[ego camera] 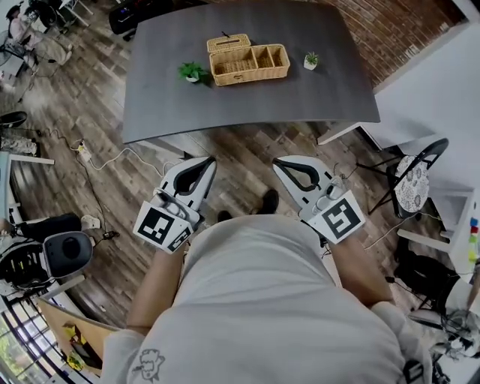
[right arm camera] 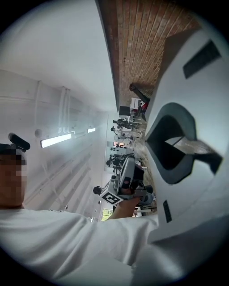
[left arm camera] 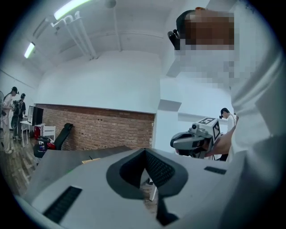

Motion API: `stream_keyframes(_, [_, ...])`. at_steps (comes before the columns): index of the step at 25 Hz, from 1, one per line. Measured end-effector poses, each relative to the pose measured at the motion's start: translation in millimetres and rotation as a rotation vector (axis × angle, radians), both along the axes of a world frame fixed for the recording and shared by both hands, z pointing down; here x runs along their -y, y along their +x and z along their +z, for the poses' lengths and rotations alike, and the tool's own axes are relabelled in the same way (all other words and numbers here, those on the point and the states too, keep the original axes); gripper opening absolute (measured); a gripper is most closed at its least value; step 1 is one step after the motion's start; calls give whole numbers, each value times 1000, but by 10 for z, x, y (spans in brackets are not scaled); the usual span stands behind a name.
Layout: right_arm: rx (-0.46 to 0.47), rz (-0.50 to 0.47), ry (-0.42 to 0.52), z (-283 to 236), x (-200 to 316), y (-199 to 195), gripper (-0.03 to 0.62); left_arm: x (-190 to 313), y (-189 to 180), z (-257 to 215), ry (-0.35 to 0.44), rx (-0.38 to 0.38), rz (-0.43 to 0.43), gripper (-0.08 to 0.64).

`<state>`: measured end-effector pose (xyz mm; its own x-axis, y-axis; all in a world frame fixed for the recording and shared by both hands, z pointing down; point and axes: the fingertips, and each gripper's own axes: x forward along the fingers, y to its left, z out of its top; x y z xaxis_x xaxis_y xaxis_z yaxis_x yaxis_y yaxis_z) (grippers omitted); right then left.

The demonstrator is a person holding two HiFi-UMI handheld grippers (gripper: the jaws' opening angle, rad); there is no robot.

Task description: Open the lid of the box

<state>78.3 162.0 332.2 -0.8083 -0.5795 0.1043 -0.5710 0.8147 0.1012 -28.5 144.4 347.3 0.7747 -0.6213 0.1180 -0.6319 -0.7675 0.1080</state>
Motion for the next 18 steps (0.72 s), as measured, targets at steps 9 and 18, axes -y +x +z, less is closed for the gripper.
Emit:
stream_keyframes(9, [5, 78, -15, 24, -517, -632, 5, -534, -708, -23, 2, -15, 56, 11])
stream_keyframes(18, [-15, 99, -5, 33, -753, -1024, 5, -807, -1061, -50, 9, -41, 97, 11])
